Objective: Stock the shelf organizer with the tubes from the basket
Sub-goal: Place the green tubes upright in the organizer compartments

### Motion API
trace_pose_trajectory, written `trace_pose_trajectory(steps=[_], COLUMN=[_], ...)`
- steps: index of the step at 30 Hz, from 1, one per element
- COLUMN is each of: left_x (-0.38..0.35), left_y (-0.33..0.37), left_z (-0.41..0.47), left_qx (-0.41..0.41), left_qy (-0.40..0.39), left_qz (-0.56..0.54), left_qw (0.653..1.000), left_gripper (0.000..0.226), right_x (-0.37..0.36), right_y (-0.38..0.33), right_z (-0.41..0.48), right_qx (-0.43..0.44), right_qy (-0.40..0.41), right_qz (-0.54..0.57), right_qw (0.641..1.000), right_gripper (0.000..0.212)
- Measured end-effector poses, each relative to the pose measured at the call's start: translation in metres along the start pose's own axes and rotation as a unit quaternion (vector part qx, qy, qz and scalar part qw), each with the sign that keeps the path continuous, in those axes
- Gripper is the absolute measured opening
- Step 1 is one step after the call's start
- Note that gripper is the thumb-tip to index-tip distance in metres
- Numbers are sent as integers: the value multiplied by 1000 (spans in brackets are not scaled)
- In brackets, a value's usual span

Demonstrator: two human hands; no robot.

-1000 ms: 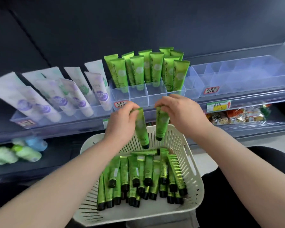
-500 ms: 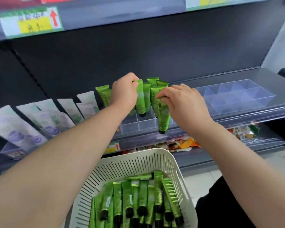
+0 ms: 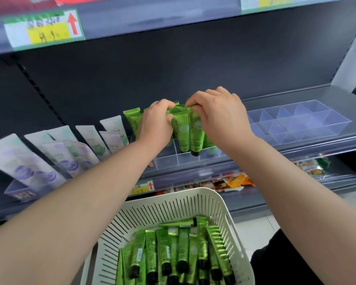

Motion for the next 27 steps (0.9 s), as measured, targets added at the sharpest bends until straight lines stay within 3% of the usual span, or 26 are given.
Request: trace_pose_trajectory(steps=[5,15,22,24,27], left_x=[15,16,-6,-19,-42], left_y=[-8,-23,-34,-44,-62], left_z=[-18,-45,-97,-119,-154], left_qx=[11,21,-21,-15,24], left_qy=[19,-15,-19,-42,-103], left_qz=[-19,-35,-89,-100,-85], left_qw=[1000,999,996,994,991], left_gripper=[26,30,30,29,28], right_x=[-19,-57,-51,-63,-94], right_y=[-10,-4,-20,-23,-20], right_z=[14,1,-50,-85,-139], right_qx=[-3,3,74,89,75], right_qy=[1,-109,45,16,-117], right_qz=[-39,-87,-12,4,-2], right_qw=[999,990,996,996,990], right_gripper=[24,32,26,25,30])
Point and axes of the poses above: each hand's wrist, its own z-axis towards the middle knuckle, its own x-axis out of the back of the hand, y = z × x, the point moved 1 cm from there along z, towards the middle knuckle, and after that the axes turned 4 degrees about -x, right-handed, at the moved point
